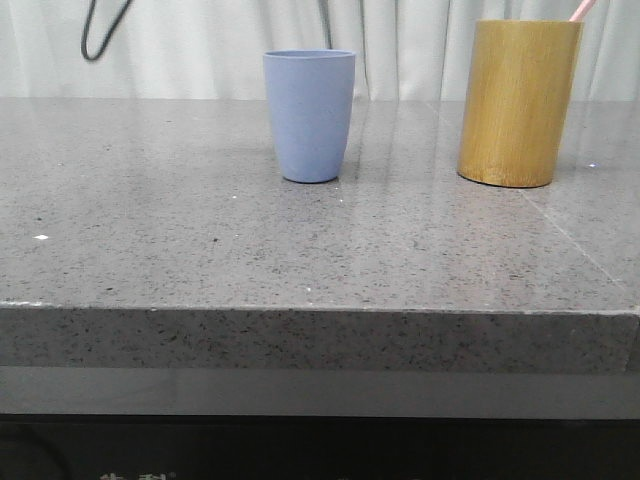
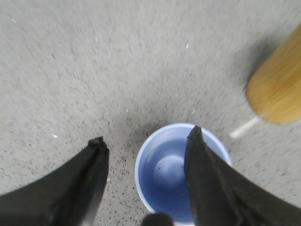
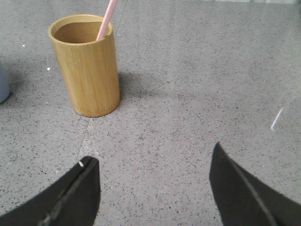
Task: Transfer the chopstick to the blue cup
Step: 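Set the blue cup down, open the left gripper and withdraw upward, then move the right gripper above the pink stick in the bamboo holder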
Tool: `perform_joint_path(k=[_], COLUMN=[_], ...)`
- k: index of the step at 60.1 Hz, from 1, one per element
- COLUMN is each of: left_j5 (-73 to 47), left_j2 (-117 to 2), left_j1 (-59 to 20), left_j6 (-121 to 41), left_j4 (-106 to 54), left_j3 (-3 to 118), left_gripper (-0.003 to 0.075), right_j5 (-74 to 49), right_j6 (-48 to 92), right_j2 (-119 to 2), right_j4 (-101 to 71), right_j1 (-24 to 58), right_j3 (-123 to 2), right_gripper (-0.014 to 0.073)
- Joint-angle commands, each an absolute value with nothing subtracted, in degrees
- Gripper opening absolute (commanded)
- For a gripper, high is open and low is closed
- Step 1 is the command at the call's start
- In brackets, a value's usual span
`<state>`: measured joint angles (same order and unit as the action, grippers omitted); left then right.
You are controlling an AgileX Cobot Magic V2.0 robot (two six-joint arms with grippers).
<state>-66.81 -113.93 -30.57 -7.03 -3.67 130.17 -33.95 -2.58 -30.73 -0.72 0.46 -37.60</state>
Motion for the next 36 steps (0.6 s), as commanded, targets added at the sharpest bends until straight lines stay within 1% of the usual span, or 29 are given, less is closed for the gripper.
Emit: perform_joint_path(k=[1, 10, 17, 29, 36], left_j5=[-64.5, -62.9, -57.2, -46.5, -40.2], left_j2=[-107.1, -100.4, -93.9, -81.6, -73.2], left_j1=[-29.9, -29.3, -29.3, -29.3, -29.3], left_j6=[-4.6, -4.4, -4.4, -4.5, -4.5], left_j4=[-4.0, -4.1, -4.1, -4.1, -4.1], left_j3=[132.7, 127.9, 118.9, 99.4, 85.9], left_gripper=[0.0349, 0.0349, 0.0349, 0.0349, 0.0349], right_j5=[-28.8, -27.8, -26.8, -22.0, -16.5], right_j6=[-2.2, -2.2, -2.3, -2.3, -2.3], right_j2=[-31.4, -31.4, -31.4, -31.8, -33.9], right_j4=[-1.4, -1.4, -2.8, -8.7, -12.5], right_j1=[0.2, 0.2, 0.2, 0.2, 0.2], right_j3=[-39.6, -39.6, -39.6, -39.7, -39.7], right_gripper=[0.0507, 0.0507, 0.0507, 0.0507, 0.0507])
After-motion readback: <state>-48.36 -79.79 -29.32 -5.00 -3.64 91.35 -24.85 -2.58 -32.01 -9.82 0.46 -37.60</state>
